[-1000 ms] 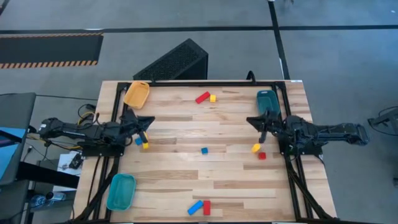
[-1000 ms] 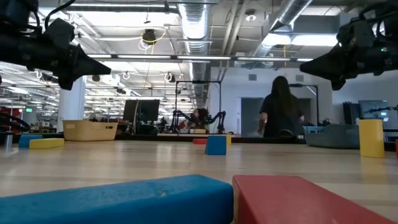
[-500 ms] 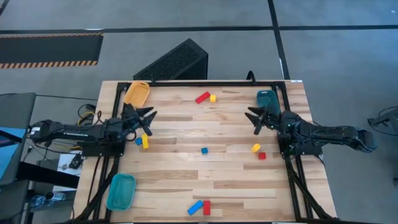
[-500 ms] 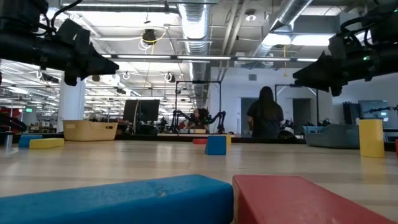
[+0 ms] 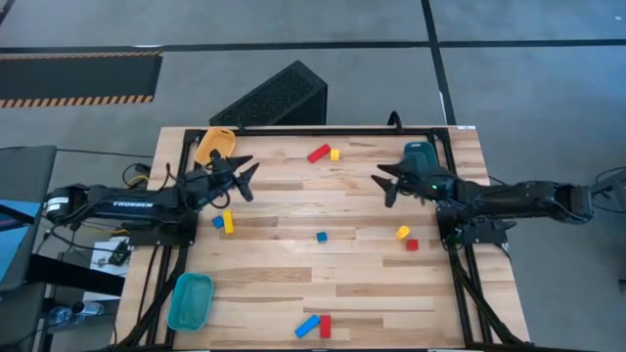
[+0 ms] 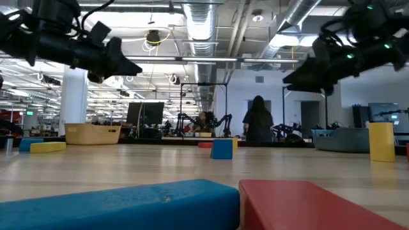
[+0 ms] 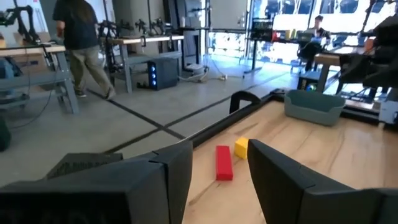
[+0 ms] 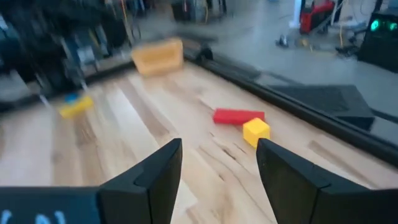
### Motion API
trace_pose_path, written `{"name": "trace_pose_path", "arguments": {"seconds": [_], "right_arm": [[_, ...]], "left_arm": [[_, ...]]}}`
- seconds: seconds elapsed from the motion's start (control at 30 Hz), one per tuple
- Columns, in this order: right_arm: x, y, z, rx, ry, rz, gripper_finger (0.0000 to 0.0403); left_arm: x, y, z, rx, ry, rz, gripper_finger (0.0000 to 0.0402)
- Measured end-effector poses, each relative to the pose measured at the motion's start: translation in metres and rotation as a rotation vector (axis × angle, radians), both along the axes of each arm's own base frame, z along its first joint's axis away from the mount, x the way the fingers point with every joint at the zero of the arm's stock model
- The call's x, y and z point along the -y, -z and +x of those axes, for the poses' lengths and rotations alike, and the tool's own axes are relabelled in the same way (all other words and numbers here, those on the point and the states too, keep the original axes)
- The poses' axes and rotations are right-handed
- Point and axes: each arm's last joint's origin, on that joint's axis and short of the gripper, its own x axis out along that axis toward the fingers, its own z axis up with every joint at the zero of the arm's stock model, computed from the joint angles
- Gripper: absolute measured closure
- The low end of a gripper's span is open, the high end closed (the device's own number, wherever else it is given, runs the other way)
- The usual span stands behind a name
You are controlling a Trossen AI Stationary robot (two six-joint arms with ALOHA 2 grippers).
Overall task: Sort & place blocks by color
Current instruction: Put the top center yellow block into the yellow bin
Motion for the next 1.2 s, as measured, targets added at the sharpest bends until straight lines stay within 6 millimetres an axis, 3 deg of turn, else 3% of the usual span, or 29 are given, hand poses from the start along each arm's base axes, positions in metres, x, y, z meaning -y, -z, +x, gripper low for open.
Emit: {"name": "trace_pose_path", "arguments": {"seconds": [0.13,0.37,0.6,0.83,1.2], "right_arm": [[0.014,-0.020,0.024,-0.202,0.007,-0.018,0.0170],[0.058,-0.025,0.065,-0.322,-0.013,-0.043,0.0170],[0.113,-0.008,0.112,-0.442,0.003,0.038,0.0170],[0.146,0.020,0.153,-0.696,-0.089,0.113,0.0170],[0.175,0.031,0.174,-0.810,-0.240,0.137,0.0170]], "left_arm": [[-0.006,-0.015,0.011,-0.060,0.006,-0.082,0.0258],[-0.013,-0.025,0.022,-0.263,-0.043,-0.160,0.0262],[-0.017,-0.022,0.033,-0.328,-0.050,-0.156,0.0263],[-0.018,-0.018,0.035,-0.357,-0.068,-0.164,0.0263],[-0.022,-0.015,0.032,-0.393,-0.119,-0.163,0.0263]]}}
